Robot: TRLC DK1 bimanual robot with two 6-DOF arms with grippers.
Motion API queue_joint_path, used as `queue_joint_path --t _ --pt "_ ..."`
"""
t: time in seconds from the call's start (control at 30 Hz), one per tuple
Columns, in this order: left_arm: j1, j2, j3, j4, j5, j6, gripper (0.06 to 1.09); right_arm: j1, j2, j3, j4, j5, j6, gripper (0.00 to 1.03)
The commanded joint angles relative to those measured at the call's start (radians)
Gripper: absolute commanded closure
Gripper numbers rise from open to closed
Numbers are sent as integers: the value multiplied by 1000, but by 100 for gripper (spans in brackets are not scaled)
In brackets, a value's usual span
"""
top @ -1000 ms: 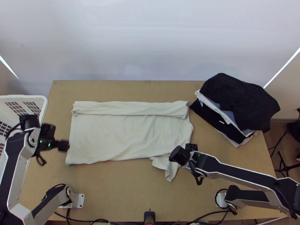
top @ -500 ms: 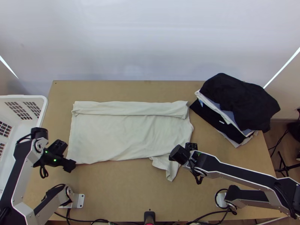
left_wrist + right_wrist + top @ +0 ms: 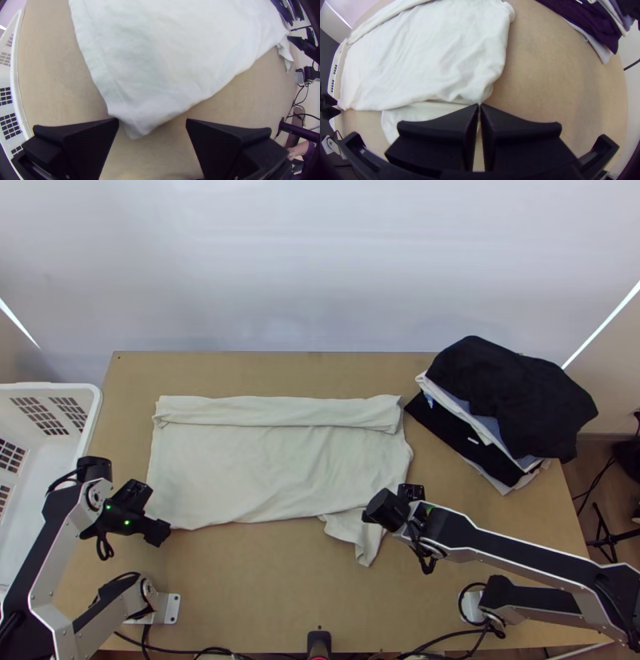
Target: Fold the t-shirt
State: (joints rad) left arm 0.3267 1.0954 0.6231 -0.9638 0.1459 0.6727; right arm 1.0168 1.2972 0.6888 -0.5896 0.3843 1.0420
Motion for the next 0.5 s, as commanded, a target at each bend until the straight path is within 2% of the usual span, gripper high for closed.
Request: queue_joint_path --t 0.0,0.07,0.1,0.2,0.23,0.37,0.47 --pt "54 8 -6 25 -8 61 21 0 -13 -2 -12 -1 4 96" --pt "58 -2 -10 20 -6 80 38 2 -12 0 -12 -1 6 97" --pt "58 -8 -13 23 -6 87 50 2 -12 2 -12 1 6 99" --pt "61 -45 -16 19 17 97 99 2 -12 3 -12 1 4 99" --pt "63 -62 -20 17 24 96 104 2 -13 3 -16 1 4 99" --pt "52 -89 -26 -1 27 105 105 0 -32 20 -61 -1 7 99" --pt "55 -94 -19 4 41 110 104 3 -105 18 -107 -58 -7 99"
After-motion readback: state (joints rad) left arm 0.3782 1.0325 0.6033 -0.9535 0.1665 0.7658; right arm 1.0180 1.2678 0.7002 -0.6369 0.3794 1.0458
